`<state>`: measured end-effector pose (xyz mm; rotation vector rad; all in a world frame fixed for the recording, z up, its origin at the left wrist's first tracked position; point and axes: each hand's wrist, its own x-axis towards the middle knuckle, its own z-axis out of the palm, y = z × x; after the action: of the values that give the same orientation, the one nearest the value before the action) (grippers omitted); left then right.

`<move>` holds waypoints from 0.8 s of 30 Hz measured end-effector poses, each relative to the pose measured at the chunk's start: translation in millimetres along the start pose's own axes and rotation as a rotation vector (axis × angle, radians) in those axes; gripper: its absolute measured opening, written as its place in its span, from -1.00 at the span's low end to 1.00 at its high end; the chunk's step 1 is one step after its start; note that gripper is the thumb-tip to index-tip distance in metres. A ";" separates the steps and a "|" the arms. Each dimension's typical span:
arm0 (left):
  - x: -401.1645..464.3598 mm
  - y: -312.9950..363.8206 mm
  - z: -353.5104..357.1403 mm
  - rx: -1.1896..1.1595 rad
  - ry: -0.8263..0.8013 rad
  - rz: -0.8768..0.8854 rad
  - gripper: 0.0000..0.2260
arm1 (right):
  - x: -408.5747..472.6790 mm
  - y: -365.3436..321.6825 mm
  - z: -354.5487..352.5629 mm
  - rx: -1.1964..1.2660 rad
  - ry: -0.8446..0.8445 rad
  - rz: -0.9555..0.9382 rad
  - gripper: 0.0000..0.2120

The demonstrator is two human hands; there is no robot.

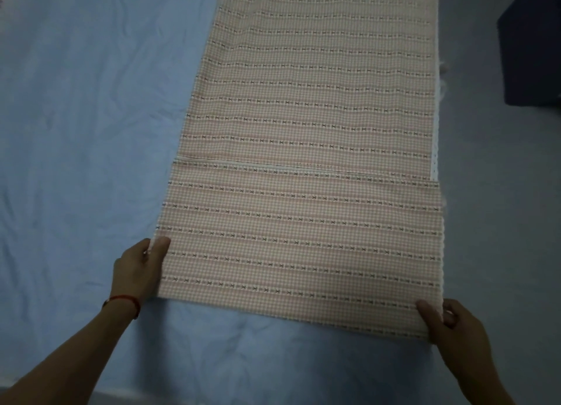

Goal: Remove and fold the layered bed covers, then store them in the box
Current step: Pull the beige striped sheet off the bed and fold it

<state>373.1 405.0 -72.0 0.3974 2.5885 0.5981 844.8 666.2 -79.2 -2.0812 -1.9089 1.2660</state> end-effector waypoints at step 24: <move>-54.7 -1.9 -42.0 0.212 0.112 0.409 -0.64 | -28.6 0.7 -32.7 -0.361 0.175 -0.593 -0.61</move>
<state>399.2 368.8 -19.3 1.0062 2.7022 0.4886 867.0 657.2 -43.0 -1.4700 -2.5290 0.6288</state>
